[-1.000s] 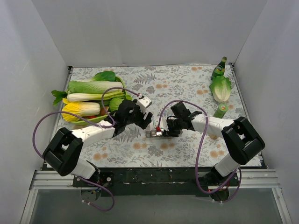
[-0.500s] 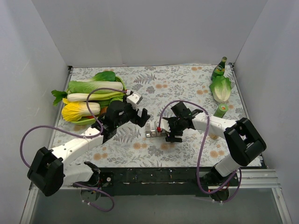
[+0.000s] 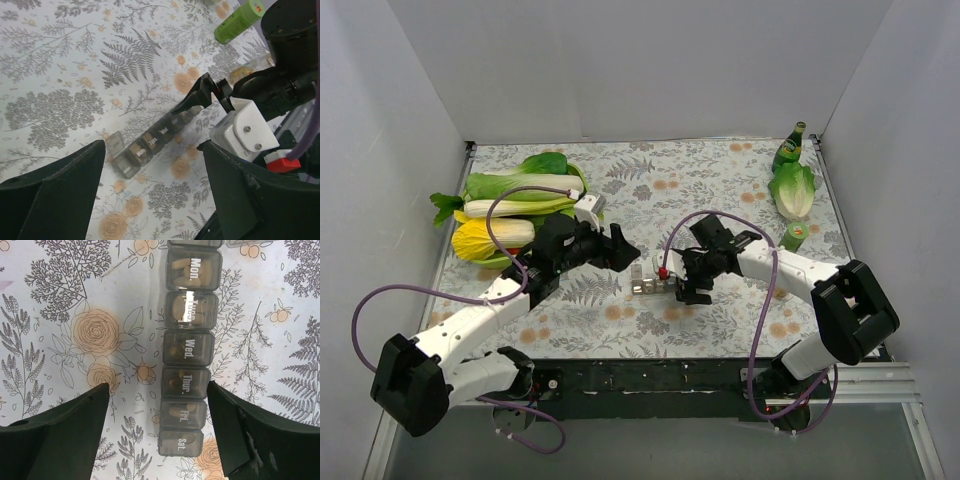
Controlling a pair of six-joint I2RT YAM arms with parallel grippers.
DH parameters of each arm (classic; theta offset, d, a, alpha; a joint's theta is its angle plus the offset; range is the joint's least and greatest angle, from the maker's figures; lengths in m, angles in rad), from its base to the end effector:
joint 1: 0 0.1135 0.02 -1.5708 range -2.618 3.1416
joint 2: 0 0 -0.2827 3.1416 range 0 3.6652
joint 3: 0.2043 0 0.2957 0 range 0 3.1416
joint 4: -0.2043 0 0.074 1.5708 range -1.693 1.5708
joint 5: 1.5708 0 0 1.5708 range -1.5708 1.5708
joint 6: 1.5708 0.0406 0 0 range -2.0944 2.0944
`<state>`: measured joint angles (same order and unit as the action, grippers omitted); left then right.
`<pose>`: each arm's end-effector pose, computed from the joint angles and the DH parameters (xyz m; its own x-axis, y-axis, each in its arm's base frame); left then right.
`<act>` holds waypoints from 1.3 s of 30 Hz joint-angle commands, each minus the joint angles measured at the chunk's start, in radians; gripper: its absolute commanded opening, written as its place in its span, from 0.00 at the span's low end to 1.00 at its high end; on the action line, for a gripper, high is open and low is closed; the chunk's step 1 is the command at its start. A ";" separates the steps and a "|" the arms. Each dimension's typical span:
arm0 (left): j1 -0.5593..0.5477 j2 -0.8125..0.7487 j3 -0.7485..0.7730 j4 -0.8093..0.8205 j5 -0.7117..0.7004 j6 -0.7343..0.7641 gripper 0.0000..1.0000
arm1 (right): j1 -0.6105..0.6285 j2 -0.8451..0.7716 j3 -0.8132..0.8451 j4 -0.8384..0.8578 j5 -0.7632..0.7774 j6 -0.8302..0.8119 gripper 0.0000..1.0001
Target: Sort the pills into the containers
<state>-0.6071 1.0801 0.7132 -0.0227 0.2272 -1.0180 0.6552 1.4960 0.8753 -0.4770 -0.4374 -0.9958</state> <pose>0.2277 -0.1693 0.2718 -0.7825 -0.4661 -0.4129 0.1162 0.5422 -0.8322 0.2431 0.2085 0.1772 0.2078 -0.7991 -0.5642 -0.9757 -0.1285 -0.1773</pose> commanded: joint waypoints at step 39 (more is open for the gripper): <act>0.093 0.386 -0.098 0.262 0.314 -0.268 0.11 | -0.032 0.023 -0.009 0.057 -0.006 0.065 0.76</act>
<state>-0.5190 1.4403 0.6262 0.2188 0.5137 -1.2942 0.6239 1.4940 0.8665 -0.4385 -0.4442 -0.9443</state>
